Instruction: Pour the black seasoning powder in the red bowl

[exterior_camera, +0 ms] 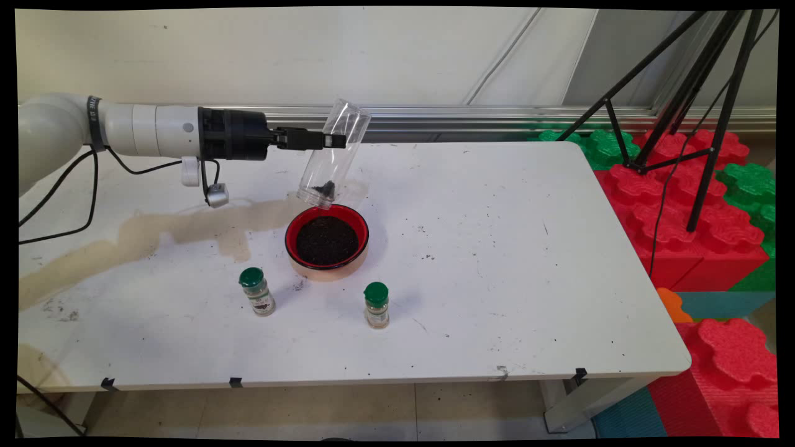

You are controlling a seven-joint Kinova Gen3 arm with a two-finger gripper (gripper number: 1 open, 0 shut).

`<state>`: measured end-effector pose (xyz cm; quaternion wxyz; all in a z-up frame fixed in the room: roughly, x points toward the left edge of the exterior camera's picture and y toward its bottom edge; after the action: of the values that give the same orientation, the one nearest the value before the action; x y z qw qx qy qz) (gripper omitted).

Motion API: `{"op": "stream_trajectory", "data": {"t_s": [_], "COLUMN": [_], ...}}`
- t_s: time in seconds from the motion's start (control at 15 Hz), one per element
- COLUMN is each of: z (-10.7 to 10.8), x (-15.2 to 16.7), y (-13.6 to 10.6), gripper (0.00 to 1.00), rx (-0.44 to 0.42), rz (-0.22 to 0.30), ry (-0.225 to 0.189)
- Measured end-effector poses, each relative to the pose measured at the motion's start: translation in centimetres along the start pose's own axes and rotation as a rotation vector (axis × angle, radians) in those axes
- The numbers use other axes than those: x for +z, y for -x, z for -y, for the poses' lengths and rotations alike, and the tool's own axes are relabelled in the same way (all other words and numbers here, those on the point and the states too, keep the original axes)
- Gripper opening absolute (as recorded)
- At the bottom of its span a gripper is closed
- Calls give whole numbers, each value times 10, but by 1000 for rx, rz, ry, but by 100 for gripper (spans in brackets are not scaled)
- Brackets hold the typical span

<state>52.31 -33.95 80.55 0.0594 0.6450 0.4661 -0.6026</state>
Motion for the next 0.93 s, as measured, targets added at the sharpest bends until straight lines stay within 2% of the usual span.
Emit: {"op": "stream_trajectory", "data": {"t_s": [0.93], "z": [1], "x": [-1], "y": [-8], "gripper": [0], "rx": [25], "rz": [5], "ry": [-5]}}
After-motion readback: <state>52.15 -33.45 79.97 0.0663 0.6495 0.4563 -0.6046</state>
